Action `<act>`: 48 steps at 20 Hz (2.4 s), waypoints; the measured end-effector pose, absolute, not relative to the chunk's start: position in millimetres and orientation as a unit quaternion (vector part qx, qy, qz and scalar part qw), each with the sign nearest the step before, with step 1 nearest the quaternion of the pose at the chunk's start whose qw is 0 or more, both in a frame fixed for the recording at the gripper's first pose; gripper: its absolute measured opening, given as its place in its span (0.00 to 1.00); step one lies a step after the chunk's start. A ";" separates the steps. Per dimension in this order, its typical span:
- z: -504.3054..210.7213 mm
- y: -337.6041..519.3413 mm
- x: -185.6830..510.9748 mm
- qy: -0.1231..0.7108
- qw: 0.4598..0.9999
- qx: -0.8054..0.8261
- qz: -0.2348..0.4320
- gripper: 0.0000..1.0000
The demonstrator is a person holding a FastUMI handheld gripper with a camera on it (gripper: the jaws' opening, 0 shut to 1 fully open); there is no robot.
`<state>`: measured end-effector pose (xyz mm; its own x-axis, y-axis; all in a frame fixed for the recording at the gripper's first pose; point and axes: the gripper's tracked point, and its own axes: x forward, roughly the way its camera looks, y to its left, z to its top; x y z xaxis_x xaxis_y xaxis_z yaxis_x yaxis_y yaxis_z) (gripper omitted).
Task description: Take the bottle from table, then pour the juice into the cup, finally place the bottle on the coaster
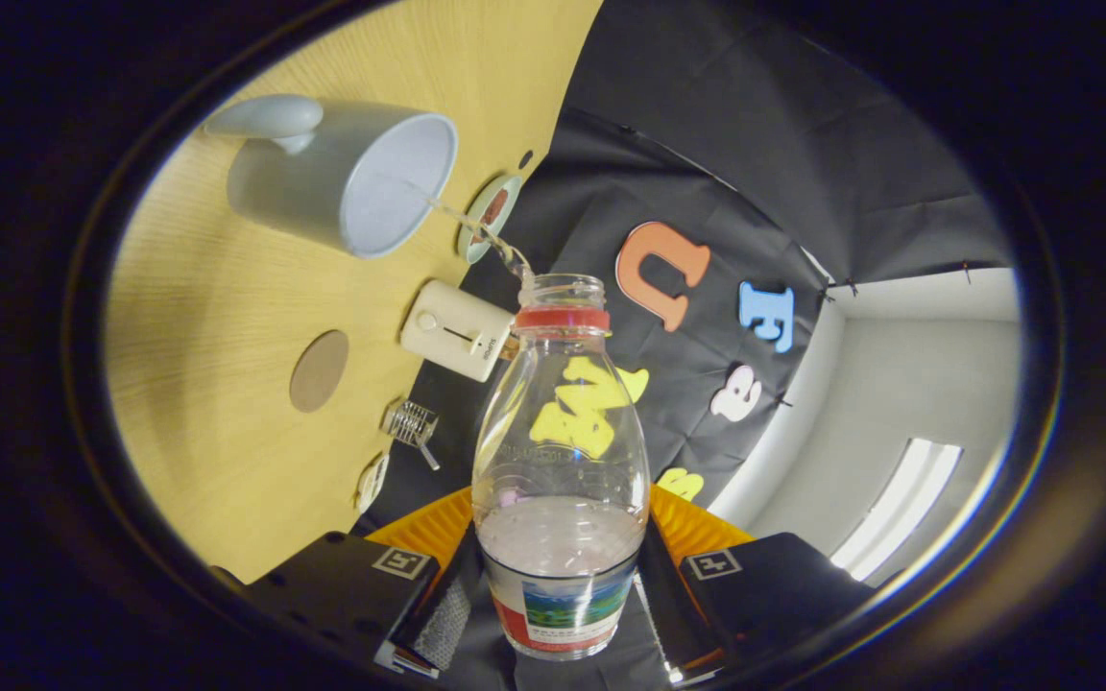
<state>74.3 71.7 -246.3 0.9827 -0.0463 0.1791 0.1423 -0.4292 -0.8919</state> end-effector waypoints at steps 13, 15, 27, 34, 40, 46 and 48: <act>-239.4 82.5 74.3 -0.044 0.494 -0.864 -0.083 0.82; -238.0 83.2 76.3 -0.043 0.491 -0.866 -0.078 0.82; -218.5 83.2 92.1 -0.046 0.457 -0.887 -0.047 0.82; -225.4 88.3 86.4 -0.047 0.452 -0.890 -0.039 0.82; -231.6 92.7 81.2 -0.057 0.448 -0.892 -0.034 0.82; -237.8 81.8 75.5 -0.044 0.466 -0.883 -0.032 0.82; -236.8 76.2 72.5 -0.037 0.494 -0.868 -0.040 0.82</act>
